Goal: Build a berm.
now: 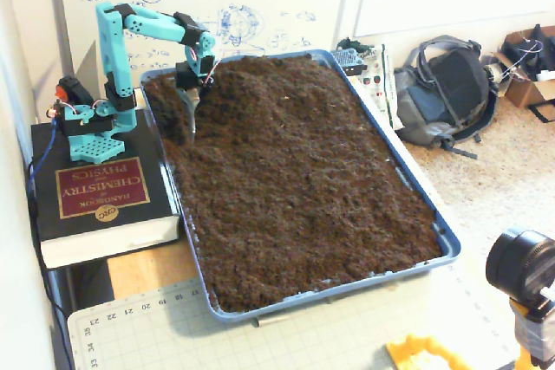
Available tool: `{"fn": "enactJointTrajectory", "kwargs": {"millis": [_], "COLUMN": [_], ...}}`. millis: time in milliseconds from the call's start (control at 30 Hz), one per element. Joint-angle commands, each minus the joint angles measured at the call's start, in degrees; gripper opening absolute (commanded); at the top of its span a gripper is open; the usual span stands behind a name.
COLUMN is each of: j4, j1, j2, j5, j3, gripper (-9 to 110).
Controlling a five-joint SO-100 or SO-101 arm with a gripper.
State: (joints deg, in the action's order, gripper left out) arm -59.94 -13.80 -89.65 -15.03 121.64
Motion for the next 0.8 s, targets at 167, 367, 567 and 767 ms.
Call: {"fn": "enactJointTrajectory", "kwargs": {"millis": [167, 367, 567, 767], "j4": [1.5, 1.6, 1.7, 1.7], "j1": [1.6, 3.6, 3.6, 3.7], "j2": [2.5, 5.8, 6.7, 11.9], "j5": [0.4, 0.4, 0.5, 0.5], "j3": [-0.6, -1.6, -3.4, -12.0], "gripper": [0, 0, 0, 0]}}
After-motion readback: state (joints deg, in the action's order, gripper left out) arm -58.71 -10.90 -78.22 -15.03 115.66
